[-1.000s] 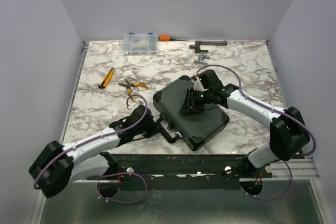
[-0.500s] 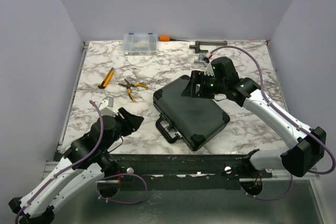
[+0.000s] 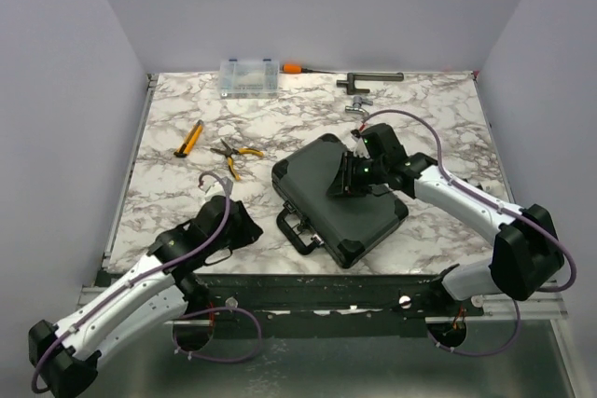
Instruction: Pack up texas hold em set
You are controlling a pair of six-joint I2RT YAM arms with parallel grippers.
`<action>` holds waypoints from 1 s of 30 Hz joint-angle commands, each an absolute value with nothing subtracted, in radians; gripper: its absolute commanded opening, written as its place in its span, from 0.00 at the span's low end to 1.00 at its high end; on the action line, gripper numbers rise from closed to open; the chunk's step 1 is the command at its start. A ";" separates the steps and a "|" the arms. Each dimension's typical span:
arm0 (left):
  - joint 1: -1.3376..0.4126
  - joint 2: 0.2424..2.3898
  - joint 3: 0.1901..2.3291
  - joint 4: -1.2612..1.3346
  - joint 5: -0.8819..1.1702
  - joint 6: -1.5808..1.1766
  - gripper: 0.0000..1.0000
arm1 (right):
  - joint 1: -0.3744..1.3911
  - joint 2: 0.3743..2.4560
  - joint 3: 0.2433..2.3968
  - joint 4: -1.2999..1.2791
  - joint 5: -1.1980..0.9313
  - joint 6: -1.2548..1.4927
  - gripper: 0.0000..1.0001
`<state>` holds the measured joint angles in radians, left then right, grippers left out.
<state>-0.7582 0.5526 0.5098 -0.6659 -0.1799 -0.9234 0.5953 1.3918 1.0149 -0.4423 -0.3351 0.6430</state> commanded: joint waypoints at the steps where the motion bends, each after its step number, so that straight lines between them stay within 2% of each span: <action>1: -0.690 0.706 0.426 -0.453 0.084 -0.928 0.32 | 0.595 1.434 0.936 -0.347 -0.408 0.670 0.28; 3: -0.670 0.777 0.412 -0.382 0.138 -0.926 0.28 | 0.595 1.448 0.899 -0.334 -0.409 0.673 0.27; 15: -0.656 1.167 0.496 -0.180 0.286 -0.874 0.24 | 0.595 1.567 0.756 -0.294 -0.384 0.658 0.24; 25: -0.656 1.290 0.569 -0.175 0.300 -0.843 0.21 | 0.595 1.603 0.799 -0.320 -0.370 0.635 0.24; 30: -0.654 1.235 0.573 -0.216 0.270 -0.845 0.20 | 0.594 1.617 0.816 -0.331 -0.367 0.629 0.24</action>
